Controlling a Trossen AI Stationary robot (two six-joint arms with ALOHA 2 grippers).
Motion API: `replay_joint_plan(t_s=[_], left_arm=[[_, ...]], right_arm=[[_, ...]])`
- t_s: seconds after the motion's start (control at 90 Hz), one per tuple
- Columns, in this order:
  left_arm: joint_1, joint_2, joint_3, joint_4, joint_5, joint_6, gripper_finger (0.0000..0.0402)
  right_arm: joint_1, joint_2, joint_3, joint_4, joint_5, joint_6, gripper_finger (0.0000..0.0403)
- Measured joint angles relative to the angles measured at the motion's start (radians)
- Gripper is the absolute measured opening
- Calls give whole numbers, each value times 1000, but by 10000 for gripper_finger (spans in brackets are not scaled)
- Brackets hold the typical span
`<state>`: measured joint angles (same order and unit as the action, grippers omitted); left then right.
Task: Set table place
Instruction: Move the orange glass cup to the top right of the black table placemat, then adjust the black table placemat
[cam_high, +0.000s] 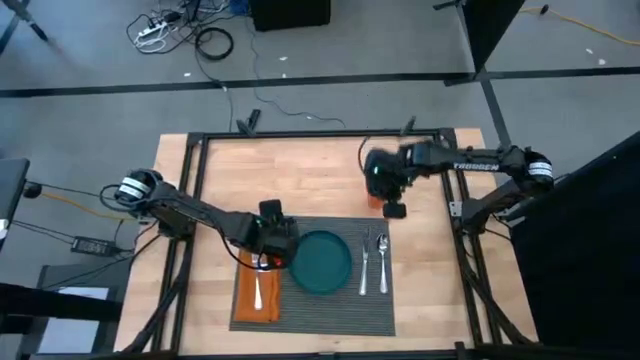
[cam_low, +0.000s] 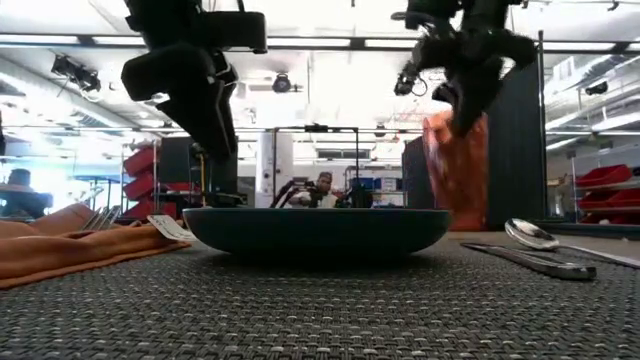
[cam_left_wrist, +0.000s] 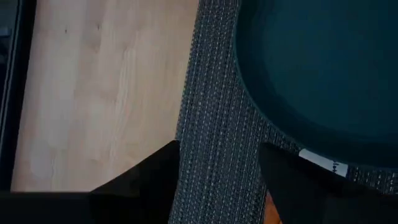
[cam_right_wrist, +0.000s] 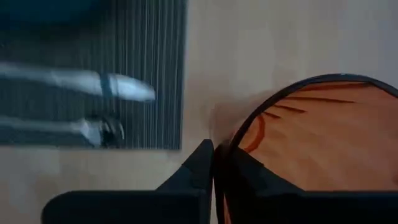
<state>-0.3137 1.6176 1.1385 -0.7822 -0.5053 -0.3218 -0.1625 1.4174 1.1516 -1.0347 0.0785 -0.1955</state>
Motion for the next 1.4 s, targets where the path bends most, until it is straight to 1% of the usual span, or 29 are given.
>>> replay_joint_plan(t_s=[0.056, 0.122, 0.367, 0.522, 0.656, 0.878, 0.933, 1.067, 1.2, 1.256, 1.322, 1.4], left_arm=[[0, 0, 0, 8, 0, 1, 204], [0, 0, 0, 12, 0, 1, 204], [0, 0, 0, 10, 2, 5, 204], [0, 0, 0, 14, 2, 5, 204], [0, 0, 0, 24, 3, 6, 204], [0, 0, 0, 24, 4, 9, 204], [0, 0, 0, 24, 4, 12, 204], [0, 0, 0, 24, 4, 21, 204], [0, 0, 1, 18, 3, 29, 204], [0, 0, 12, -14, 3, 27, 204], [-8, -2, 29, -60, 4, 7, 204], [-27, -18, 36, -128, 5, -31, 203]], right_arm=[[20, -10, -33, 50, 10, 20, 0], [29, -20, -56, 92, -6, 49, 0], [43, -40, -67, 77, -9, 73, 0], [43, -38, -67, 58, -12, 72, 11], [43, -37, -69, 54, -13, 74, 32], [42, -44, -68, 52, -11, 74, 88], [42, -52, -66, 50, 3, 73, 102], [42, -75, -34, 43, 31, 70, 125], [42, -104, 34, 4, 33, 81, 138], [54, -120, 63, -18, 10, 129, 141], [88, -145, 72, -32, -65, 197, 142], [164, -166, 60, -34, -147, 279, 141]])
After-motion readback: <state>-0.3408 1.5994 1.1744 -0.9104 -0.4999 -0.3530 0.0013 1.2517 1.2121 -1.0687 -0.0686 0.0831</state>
